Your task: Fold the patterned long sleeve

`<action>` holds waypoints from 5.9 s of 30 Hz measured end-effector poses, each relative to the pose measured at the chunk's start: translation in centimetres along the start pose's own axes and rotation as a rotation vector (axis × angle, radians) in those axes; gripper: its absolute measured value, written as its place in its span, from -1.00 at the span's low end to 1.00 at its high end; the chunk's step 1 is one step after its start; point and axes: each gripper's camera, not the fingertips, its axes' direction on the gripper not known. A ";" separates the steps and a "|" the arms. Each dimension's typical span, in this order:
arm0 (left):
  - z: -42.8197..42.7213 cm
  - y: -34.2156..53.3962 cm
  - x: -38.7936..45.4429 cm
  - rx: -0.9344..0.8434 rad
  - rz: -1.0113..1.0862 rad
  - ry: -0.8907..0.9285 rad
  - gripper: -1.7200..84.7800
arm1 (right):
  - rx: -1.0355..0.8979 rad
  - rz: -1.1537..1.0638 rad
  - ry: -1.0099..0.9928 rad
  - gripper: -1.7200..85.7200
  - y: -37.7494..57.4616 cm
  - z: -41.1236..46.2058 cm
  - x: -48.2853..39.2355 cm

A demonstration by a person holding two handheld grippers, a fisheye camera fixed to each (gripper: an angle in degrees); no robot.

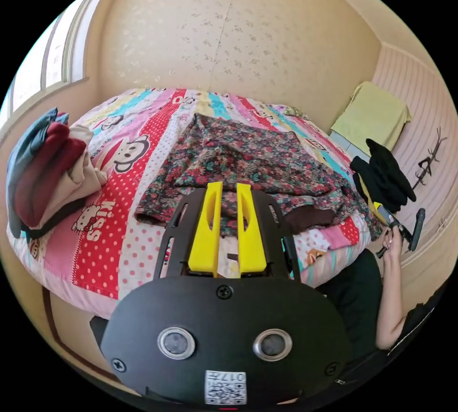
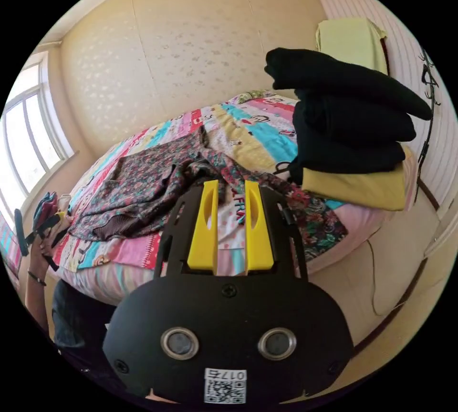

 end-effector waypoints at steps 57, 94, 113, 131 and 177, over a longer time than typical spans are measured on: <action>26.6 -22.7 11.1 -0.566 -0.280 1.417 -0.90 | 0.192 -0.159 -1.101 -0.94 1.3 -16.2 9.8; 23.5 -17.0 -6.3 -0.526 0.173 0.161 -0.58 | -0.191 -0.233 -1.050 -0.95 1.3 -1.1 1.7; 19.7 -16.7 1.6 -0.486 0.299 0.052 -0.87 | -0.194 -0.085 -1.257 -0.95 1.2 2.5 7.7; 21.1 -13.9 1.5 -0.390 0.215 -0.012 -0.70 | -0.231 -0.098 -1.331 -0.95 0.9 3.2 10.0; 18.9 -12.6 -2.8 -0.347 0.387 -0.042 -0.83 | -0.173 -0.268 -1.062 -0.79 1.1 1.7 4.5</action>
